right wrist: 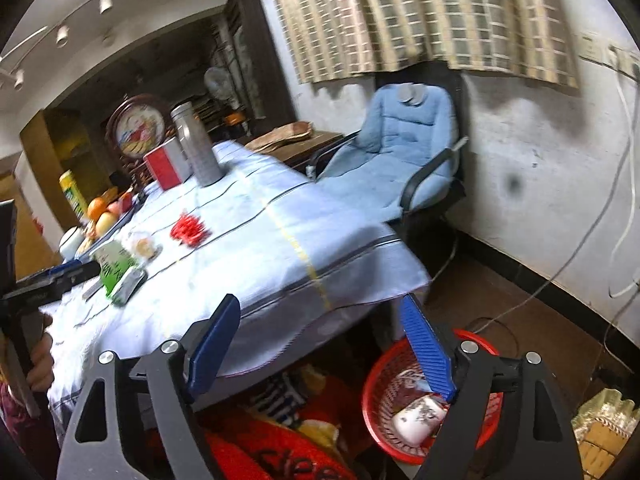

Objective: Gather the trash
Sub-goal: 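Bring both empty tools back over the table toward the green tea carton, then grasp the green tea carton with the left tool and lift it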

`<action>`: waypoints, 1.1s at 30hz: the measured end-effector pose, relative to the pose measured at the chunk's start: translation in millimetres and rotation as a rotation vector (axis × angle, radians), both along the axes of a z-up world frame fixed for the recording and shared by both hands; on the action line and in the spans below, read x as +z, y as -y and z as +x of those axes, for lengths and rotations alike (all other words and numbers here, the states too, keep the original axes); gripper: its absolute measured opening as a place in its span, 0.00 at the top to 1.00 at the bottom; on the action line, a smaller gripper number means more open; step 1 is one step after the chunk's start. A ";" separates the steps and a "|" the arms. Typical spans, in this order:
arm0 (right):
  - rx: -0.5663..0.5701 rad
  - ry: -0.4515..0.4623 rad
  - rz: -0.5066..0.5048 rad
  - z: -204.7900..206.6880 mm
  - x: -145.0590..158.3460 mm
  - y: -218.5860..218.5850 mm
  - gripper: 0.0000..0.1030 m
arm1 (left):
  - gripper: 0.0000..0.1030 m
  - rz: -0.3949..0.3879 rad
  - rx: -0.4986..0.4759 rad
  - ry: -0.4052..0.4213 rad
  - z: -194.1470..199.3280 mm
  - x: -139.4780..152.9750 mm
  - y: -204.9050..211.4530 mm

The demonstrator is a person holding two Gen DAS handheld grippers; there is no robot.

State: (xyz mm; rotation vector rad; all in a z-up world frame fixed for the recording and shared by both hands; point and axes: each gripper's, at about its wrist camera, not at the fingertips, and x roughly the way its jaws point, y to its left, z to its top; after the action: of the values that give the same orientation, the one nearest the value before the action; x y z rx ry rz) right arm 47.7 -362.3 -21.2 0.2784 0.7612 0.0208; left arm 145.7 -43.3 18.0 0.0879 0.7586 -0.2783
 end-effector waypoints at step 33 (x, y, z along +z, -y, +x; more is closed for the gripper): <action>0.203 -0.049 -0.021 19.9 -13.6 -88.7 0.17 | 0.18 -0.055 0.182 -0.187 83.4 -57.3 -77.3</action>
State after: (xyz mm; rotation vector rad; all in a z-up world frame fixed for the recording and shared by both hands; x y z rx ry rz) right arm 67.6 -273.6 -34.8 0.1812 0.8354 0.1982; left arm 229.1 34.0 -39.3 -0.0598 0.9381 -0.1343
